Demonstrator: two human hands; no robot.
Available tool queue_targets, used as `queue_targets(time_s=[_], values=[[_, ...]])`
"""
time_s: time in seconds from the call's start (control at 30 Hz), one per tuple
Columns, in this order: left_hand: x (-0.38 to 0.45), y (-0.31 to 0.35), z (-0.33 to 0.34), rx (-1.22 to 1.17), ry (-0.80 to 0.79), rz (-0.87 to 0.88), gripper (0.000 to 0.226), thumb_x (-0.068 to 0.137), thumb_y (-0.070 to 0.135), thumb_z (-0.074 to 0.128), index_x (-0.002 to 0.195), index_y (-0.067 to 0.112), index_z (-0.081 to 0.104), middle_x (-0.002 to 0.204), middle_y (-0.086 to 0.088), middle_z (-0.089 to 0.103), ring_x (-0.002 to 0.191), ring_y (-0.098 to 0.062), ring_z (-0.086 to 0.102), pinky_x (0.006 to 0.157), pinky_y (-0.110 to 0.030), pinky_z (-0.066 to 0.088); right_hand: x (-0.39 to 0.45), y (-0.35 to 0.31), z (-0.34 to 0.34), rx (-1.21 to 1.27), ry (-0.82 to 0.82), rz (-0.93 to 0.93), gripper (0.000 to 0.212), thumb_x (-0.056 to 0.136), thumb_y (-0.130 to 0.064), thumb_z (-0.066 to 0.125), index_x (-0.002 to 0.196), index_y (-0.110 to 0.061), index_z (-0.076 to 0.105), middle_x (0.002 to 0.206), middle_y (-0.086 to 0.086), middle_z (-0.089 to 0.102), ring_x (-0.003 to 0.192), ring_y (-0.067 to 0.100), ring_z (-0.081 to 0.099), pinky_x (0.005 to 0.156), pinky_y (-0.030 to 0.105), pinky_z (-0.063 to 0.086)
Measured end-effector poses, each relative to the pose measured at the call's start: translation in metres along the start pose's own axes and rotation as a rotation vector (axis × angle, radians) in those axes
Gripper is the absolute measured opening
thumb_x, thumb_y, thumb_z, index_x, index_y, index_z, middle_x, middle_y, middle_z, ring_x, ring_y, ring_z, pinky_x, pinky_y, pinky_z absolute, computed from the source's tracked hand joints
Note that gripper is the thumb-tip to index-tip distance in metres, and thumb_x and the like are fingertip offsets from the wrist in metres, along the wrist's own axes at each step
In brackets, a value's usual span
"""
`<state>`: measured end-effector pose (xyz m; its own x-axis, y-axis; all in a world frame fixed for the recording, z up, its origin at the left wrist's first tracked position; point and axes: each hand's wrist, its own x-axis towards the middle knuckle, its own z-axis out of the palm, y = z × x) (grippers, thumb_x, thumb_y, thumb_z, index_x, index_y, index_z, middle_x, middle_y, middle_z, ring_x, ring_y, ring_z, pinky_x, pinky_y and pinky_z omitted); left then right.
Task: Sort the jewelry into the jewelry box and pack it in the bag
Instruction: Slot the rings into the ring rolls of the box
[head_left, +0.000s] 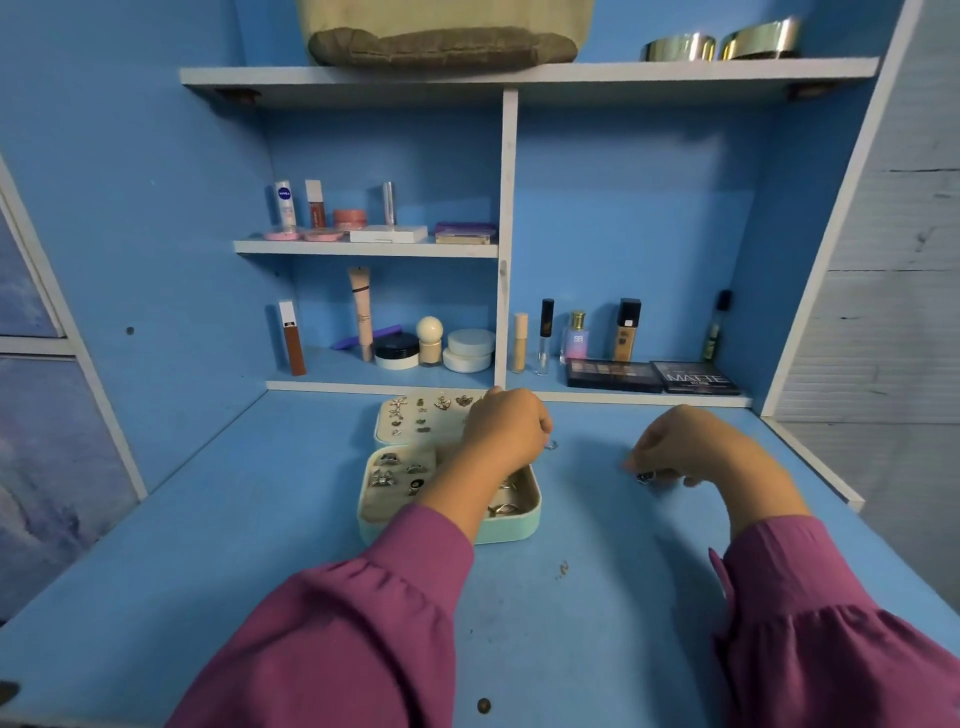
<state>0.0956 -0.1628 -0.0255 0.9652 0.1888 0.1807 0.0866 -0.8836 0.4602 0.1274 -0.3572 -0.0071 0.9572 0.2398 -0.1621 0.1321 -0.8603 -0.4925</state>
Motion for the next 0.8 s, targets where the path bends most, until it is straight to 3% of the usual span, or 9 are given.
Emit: queue_targets(time_s=[0.1, 0.2, 0.33, 0.47, 0.6, 0.7, 0.8], values=[[0.007, 0.009, 0.009, 0.203, -0.036, 0.03, 0.02, 0.091, 0.025, 0.06, 0.109, 0.027, 0.069, 0.119, -0.007, 0.057, 0.117, -0.024, 0.048, 0.096, -0.033, 0.043, 0.002, -0.001, 0.004, 0.041, 0.014, -0.034, 0.006, 0.081, -0.011, 0.07, 0.077, -0.011, 0.073, 0.077, 0.013, 0.071, 0.059, 0.017, 0.058, 0.056, 0.025, 0.051], [0.013, 0.013, 0.018, 0.327, -0.033, 0.055, 0.029, 0.092, 0.02, 0.058, 0.12, 0.021, 0.063, 0.126, -0.007, 0.054, 0.123, -0.023, 0.043, 0.099, -0.032, 0.037, 0.006, -0.004, 0.009, 0.123, 0.011, -0.079, 0.012, 0.083, -0.002, 0.065, 0.077, -0.009, 0.074, 0.065, 0.008, 0.068, 0.05, 0.012, 0.056, 0.055, 0.021, 0.05], [0.013, 0.015, 0.021, 0.382, -0.05, 0.058, 0.029, 0.092, 0.017, 0.057, 0.121, 0.018, 0.061, 0.127, -0.009, 0.053, 0.123, -0.024, 0.042, 0.098, -0.032, 0.037, 0.007, -0.01, 0.018, 0.226, -0.018, -0.13, 0.016, 0.087, 0.001, 0.06, 0.084, -0.011, 0.069, 0.064, 0.007, 0.066, 0.042, 0.007, 0.055, 0.051, 0.017, 0.048], [0.01, 0.015, 0.017, 0.396, -0.058, 0.07, 0.026, 0.093, 0.016, 0.054, 0.118, 0.015, 0.061, 0.124, -0.012, 0.055, 0.123, -0.027, 0.042, 0.098, -0.034, 0.037, 0.01, -0.01, 0.023, 0.222, -0.015, -0.127, 0.025, 0.089, 0.004, 0.053, 0.078, -0.014, 0.067, 0.067, 0.01, 0.066, 0.054, 0.016, 0.056, 0.063, 0.025, 0.052], [0.003, 0.014, 0.007, 0.297, -0.041, 0.084, 0.022, 0.091, 0.013, 0.05, 0.107, 0.013, 0.065, 0.113, -0.01, 0.061, 0.112, -0.027, 0.05, 0.091, -0.034, 0.042, 0.011, -0.01, 0.025, 0.252, -0.004, -0.138, 0.02, 0.092, -0.013, 0.06, 0.077, -0.003, 0.07, 0.069, 0.01, 0.067, 0.052, 0.013, 0.056, 0.058, 0.017, 0.05], [-0.005, 0.009, -0.007, 0.158, -0.056, 0.065, 0.017, 0.085, 0.013, 0.052, 0.09, 0.01, 0.068, 0.098, -0.01, 0.067, 0.095, -0.028, 0.061, 0.081, -0.035, 0.051, 0.012, -0.01, 0.025, 0.211, -0.025, -0.16, 0.025, 0.083, -0.031, 0.072, 0.079, -0.006, 0.075, 0.07, 0.006, 0.069, 0.057, 0.014, 0.056, 0.066, 0.025, 0.05], [-0.013, -0.004, -0.021, 0.002, -0.075, 0.069, 0.012, 0.084, 0.014, 0.058, 0.083, 0.008, 0.068, 0.091, -0.01, 0.069, 0.087, -0.026, 0.064, 0.075, -0.034, 0.052, 0.012, -0.011, 0.024, 0.101, -0.025, -0.186, 0.019, 0.073, -0.029, 0.08, 0.081, -0.012, 0.075, 0.078, 0.011, 0.072, 0.062, 0.016, 0.057, 0.068, 0.029, 0.05]])
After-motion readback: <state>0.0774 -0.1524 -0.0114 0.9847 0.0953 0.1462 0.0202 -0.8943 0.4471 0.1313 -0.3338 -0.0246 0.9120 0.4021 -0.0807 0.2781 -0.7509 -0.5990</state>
